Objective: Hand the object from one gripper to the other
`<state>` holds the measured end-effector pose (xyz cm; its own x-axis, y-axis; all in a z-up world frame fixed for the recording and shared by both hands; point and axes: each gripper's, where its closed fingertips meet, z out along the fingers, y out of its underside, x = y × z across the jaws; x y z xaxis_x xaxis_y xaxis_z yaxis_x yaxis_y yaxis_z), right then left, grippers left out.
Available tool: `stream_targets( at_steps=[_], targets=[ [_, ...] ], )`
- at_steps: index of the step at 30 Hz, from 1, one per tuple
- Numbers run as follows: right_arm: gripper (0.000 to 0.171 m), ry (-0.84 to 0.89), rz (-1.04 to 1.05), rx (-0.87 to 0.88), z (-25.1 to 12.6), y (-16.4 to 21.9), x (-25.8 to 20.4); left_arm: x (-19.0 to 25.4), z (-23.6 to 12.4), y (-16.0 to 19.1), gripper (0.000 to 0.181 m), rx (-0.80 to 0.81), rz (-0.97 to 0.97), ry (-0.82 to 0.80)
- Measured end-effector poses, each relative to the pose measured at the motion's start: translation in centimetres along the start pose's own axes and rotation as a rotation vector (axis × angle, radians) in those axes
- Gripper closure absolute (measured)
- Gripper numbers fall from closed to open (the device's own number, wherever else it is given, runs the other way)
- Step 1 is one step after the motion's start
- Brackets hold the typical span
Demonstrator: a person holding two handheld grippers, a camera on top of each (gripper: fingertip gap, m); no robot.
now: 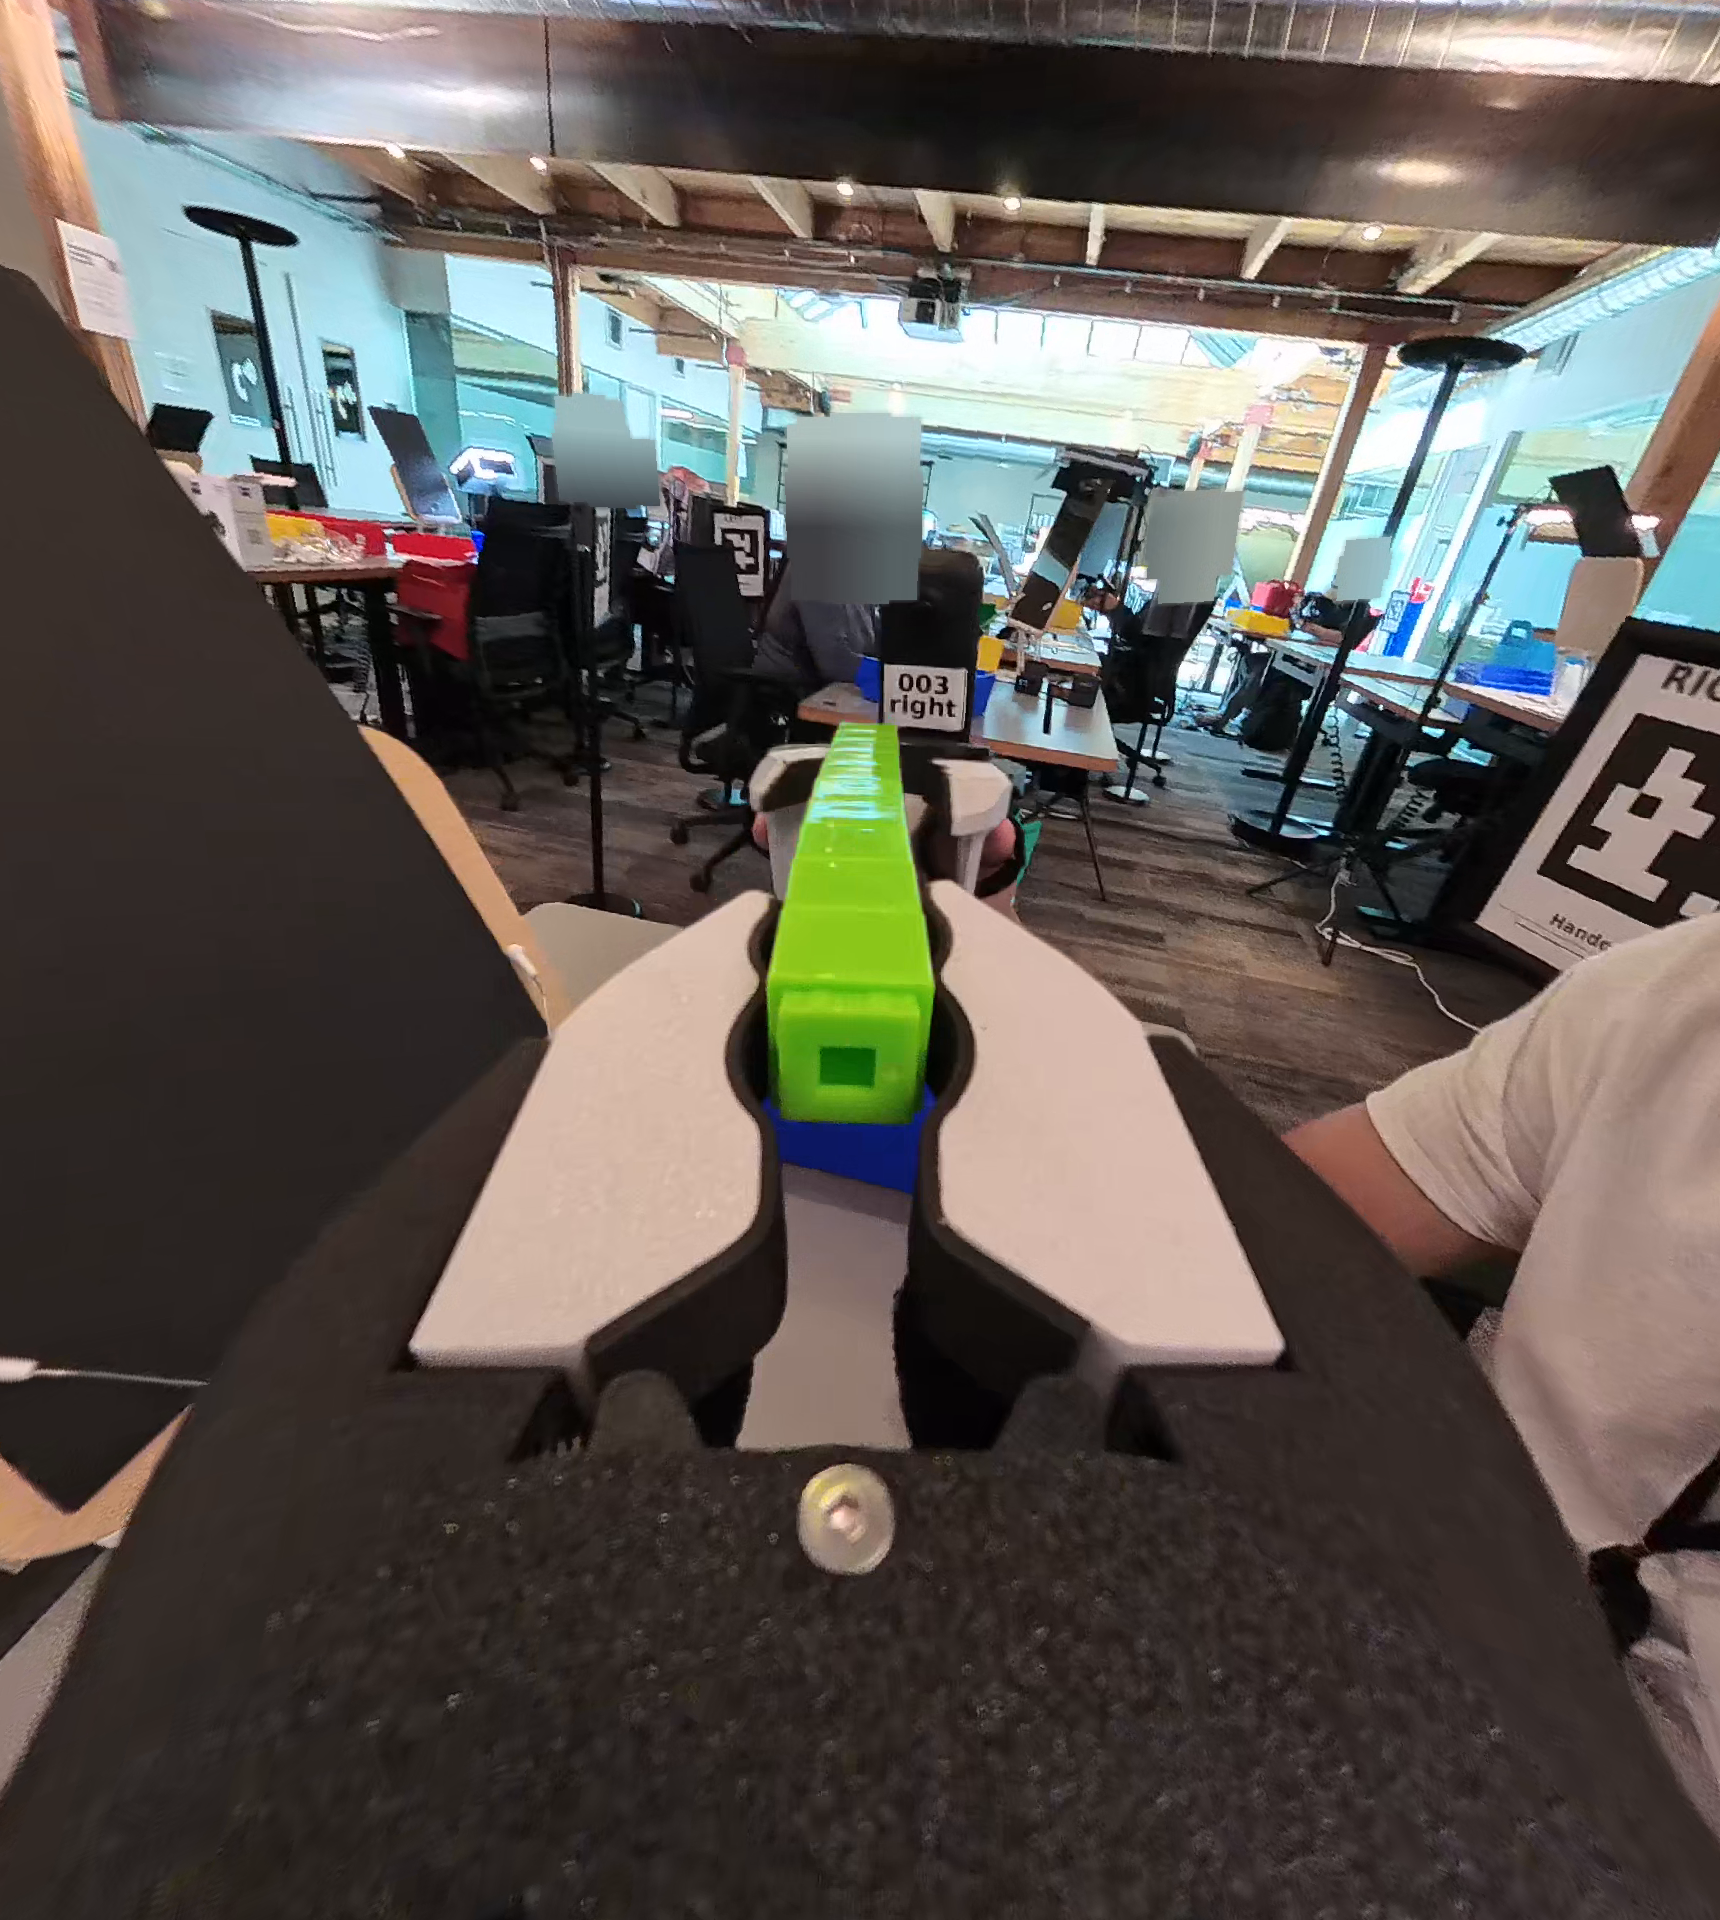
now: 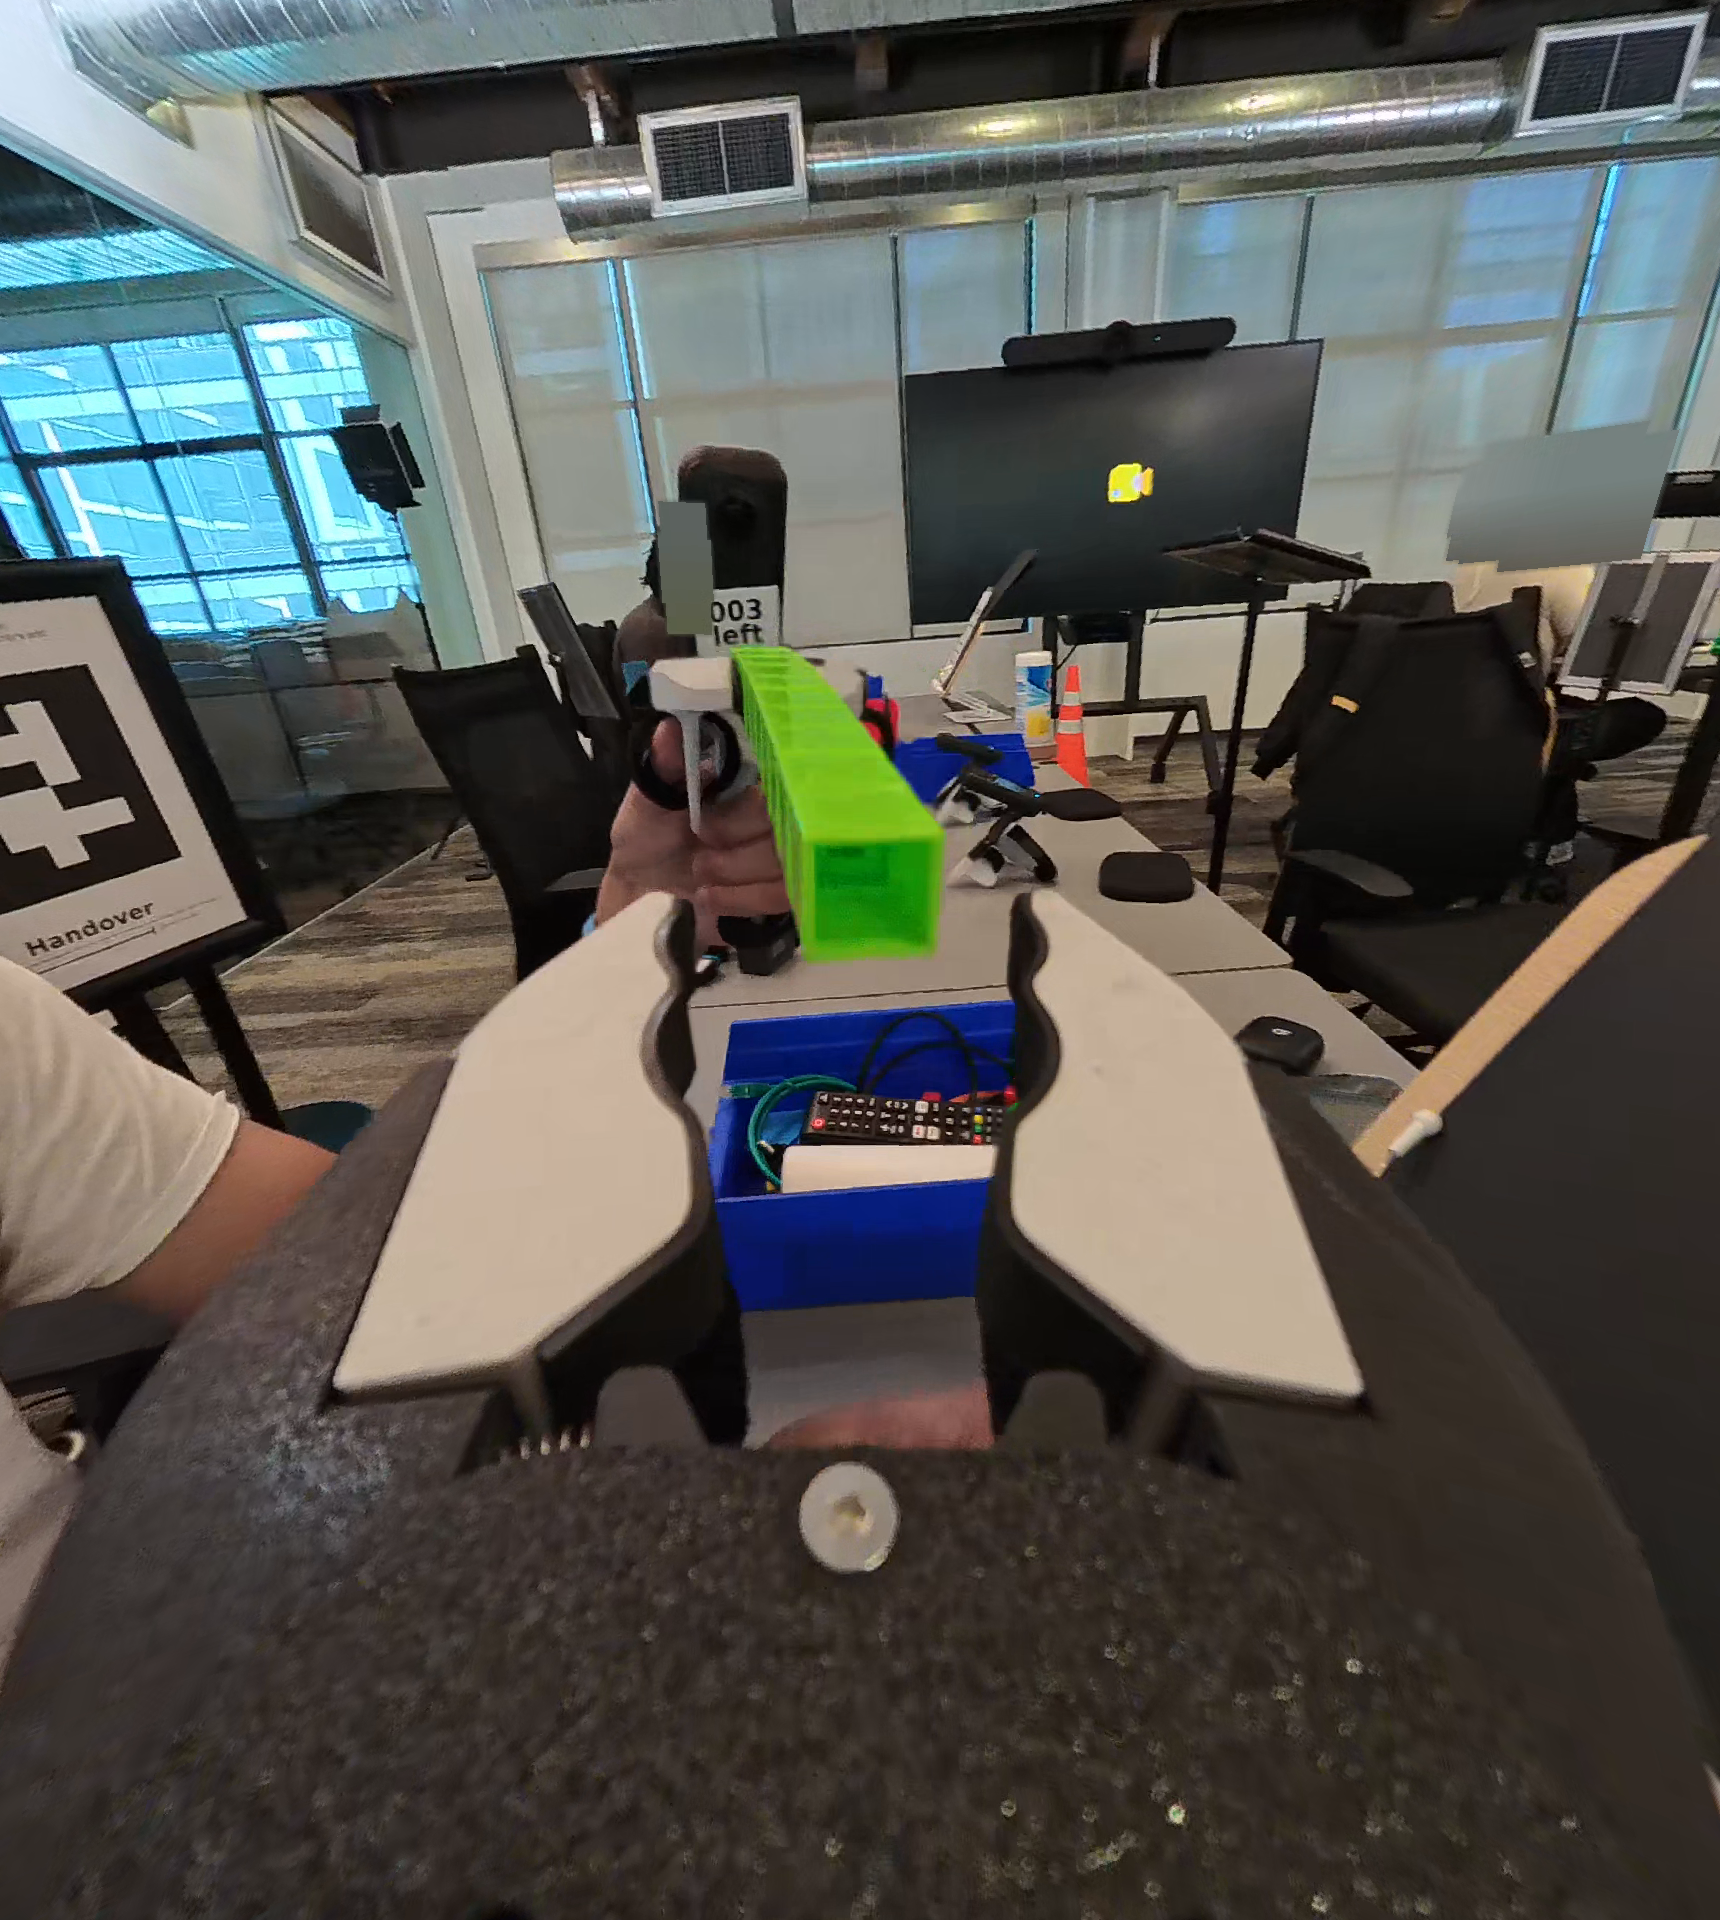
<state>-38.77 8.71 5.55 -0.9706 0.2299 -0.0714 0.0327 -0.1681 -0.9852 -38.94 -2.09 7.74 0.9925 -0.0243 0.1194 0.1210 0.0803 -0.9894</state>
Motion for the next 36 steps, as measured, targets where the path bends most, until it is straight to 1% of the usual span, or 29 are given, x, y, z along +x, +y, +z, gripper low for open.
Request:
stream_targets(
  at_steps=[3,5,6,7,10,12,13,14,16,18,20,21,23,26,28,29,31,34,35,36],
  targets=[
    [0.118,-0.023,0.018,0.011,0.4,0.1,-0.1,0.3,1.1,0.7,0.158,-0.031,0.001,0.03],
    [0.127,-0.045,0.024,0.013,0.5,0.2,-0.2,0.3,1.9,1.0,0.158,-0.042,-0.015,0.041],
    [0.14,-0.07,0.028,0.015,0.4,0.2,-0.4,0.3,2.3,1.4,0.158,-0.059,-0.019,0.046],
    [0.147,-0.095,0.031,0.002,0.4,0.4,-0.7,0.0,2.6,1.5,0.158,-0.059,-0.016,0.033],
    [0.147,-0.088,0.051,-0.015,0.1,0.4,-0.2,-0.3,2.9,1.7,0.158,-0.059,-0.009,0.022],
    [0.147,-0.074,0.051,-0.029,-0.1,0.5,0.0,-0.6,3.1,2.2,0.158,-0.086,0.021,0.002],
    [0.147,-0.062,0.056,-0.034,-0.2,0.5,0.2,-1.0,3.1,2.3,0.156,-0.093,0.042,-0.033],
    [0.147,-0.043,0.058,-0.031,-0.4,0.3,0.5,-1.6,3.1,2.4,0.151,-0.104,0.072,-0.085],
    [0.147,0.002,0.069,-0.024,-1.0,0.0,1.1,-3.1,2.7,2.3,0.13,-0.132,0.173,-0.238],
    [0.147,0.069,0.086,-0.035,-1.7,0.1,2.2,-4.4,2.1,2.3,0.118,-0.202,0.344,-0.419],
    [0.147,0.143,0.108,-0.063,-2.3,0.5,3.3,-4.9,1.6,2.1,0.116,-0.285,0.568,-0.586],
    [0.147,0.179,0.122,-0.081,-2.6,0.7,3.8,-4.7,1.6,2.0,0.117,-0.319,0.675,-0.649],
    [0.147,0.23,0.137,-0.112,-2.7,1.1,4.3,-4.1,2.4,2.7,0.12,-0.417,0.838,-0.715],
    [0.148,0.241,0.127,-0.165,-2.0,1.8,3.9,-3.9,4.0,4.5,0.134,-0.559,1.056,-0.776],
    [0.147,0.23,0.11,-0.204,-1.4,2.3,3.3,-4.3,4.6,5.4,0.141,-0.617,1.171,-0.82],
    [0.148,0.22,0.103,-0.221,-1.0,2.5,2.9,-4.5,4.8,5.9,0.141,-0.646,1.186,-0.823],
    [0.147,0.195,0.094,-0.256,-0.6,3.0,2.3,-5.1,4.9,6.8,0.141,-0.694,1.154,-0.811],
    [0.148,0.177,0.081,-0.296,-0.3,3.6,1.8,-6.0,4.4,7.3,0.142,-0.745,1.162,-0.825],
    [0.148,0.175,0.08,-0.3,-0.2,3.7,1.8,-6.2,4.3,7.6,0.145,-0.764,1.164,-0.827],
    [0.148,0.177,0.079,-0.299,-0.2,3.7,1.8,-6.3,4.3,7.9,0.155,-0.778,1.164,-0.813]
  ],
)
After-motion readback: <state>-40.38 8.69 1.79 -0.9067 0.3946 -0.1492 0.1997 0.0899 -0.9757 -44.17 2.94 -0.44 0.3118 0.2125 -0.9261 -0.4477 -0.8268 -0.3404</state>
